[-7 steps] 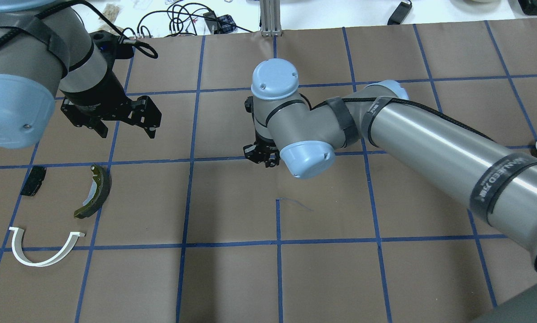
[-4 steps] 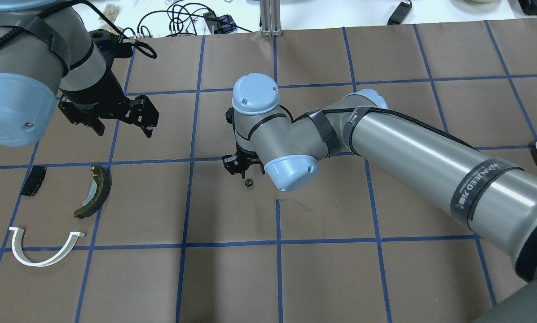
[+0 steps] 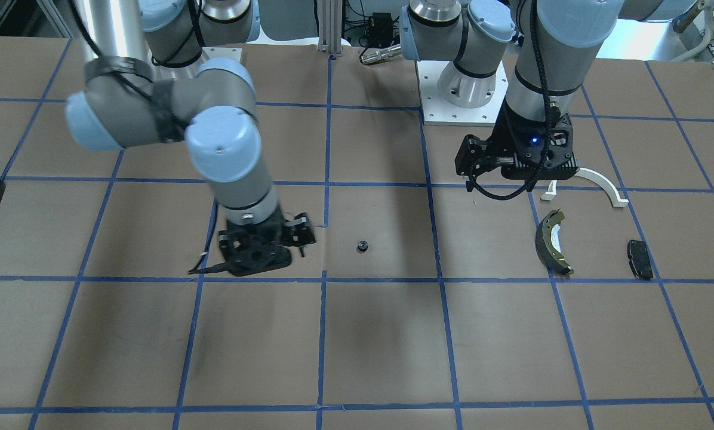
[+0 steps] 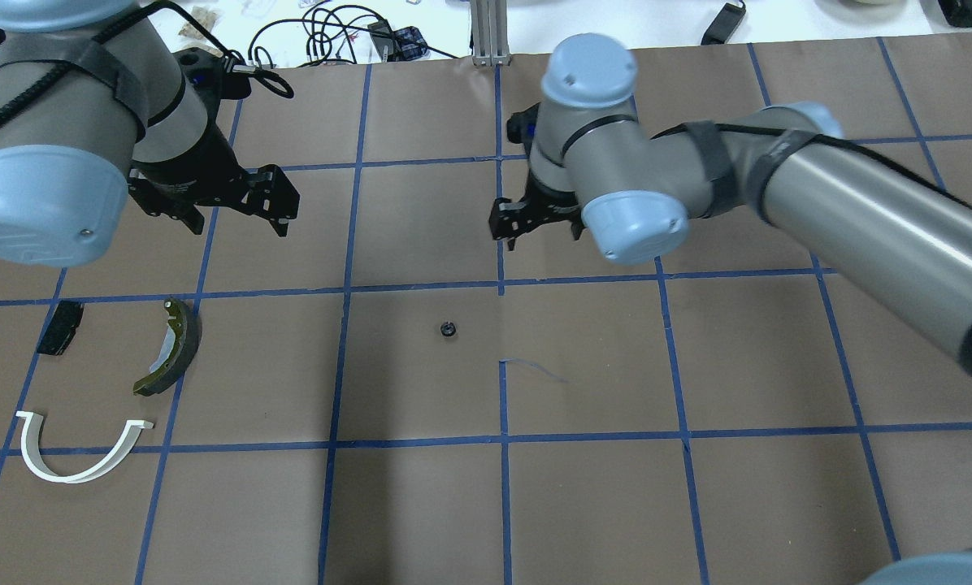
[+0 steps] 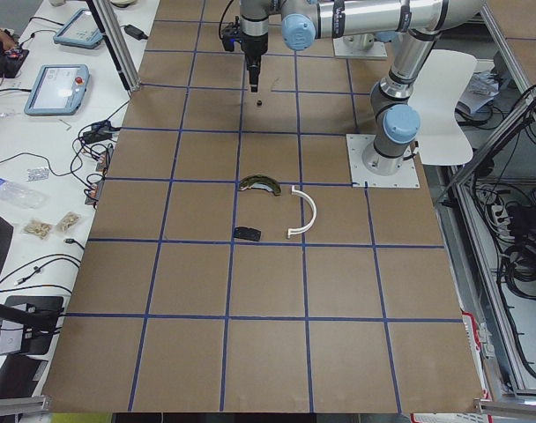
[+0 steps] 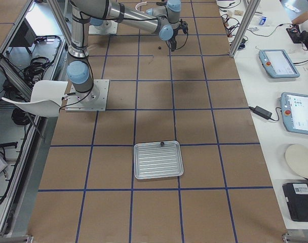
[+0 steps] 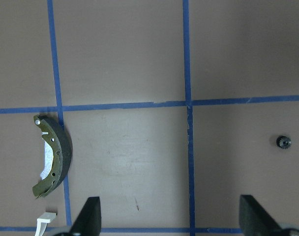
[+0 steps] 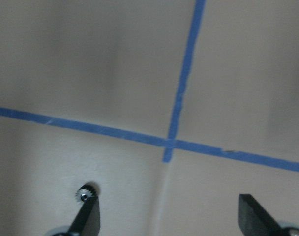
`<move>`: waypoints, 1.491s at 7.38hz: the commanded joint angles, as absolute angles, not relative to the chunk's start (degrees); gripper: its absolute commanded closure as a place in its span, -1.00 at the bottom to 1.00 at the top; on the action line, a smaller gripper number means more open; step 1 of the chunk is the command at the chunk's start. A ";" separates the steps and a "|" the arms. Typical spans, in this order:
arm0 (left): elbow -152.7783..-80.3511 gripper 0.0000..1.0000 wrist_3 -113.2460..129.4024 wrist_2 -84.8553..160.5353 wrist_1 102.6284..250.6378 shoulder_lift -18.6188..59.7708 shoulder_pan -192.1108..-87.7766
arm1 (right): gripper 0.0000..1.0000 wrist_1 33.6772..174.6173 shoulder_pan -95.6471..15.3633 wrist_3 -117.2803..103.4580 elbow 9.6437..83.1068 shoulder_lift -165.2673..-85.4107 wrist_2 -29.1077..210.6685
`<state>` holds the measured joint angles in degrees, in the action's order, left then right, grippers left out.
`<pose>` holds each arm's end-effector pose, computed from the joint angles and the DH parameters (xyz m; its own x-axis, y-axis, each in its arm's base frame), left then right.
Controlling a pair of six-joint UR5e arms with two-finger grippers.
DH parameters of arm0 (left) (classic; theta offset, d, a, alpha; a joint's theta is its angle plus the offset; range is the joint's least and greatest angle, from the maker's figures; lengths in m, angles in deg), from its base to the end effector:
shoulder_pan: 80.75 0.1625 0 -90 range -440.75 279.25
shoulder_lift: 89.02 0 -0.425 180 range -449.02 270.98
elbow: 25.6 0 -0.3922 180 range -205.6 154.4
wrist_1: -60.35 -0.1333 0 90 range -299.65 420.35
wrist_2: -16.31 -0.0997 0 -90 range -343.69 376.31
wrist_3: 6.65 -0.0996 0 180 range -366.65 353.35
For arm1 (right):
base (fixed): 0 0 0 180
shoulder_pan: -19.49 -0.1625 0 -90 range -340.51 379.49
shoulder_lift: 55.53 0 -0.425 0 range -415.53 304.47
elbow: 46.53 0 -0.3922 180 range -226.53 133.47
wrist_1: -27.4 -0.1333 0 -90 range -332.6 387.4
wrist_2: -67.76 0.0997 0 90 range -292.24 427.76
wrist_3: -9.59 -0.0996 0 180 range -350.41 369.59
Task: Place bearing gear from tray to pile
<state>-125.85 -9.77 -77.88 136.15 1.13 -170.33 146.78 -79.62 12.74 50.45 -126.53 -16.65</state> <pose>-0.1224 -0.4938 0.4242 -0.9962 0.0422 -0.0764 0.0470 0.9970 -0.0622 0.2356 -0.5662 0.2995 -0.9716 -0.2172 -0.0938 -0.2118 0.9752 -0.0646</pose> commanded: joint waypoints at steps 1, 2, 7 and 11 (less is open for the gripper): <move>-128.33 -1.00 -4.85 -74.86 133.66 3.43 -175.46 | -1.00 140.10 -64.51 36.02 50.41 -131.19 -16.88; -128.60 -1.00 -1.50 -74.14 133.22 5.36 -176.80 | -1.00 138.51 -56.96 45.88 50.32 -132.08 -18.45; -128.78 -1.00 8.63 -69.39 124.19 17.05 -183.22 | -0.94 139.63 -30.30 99.32 50.58 -131.47 -21.10; -128.87 -0.95 9.78 -69.56 120.30 23.56 -185.16 | -0.96 149.61 -23.49 127.64 50.67 -122.89 -23.29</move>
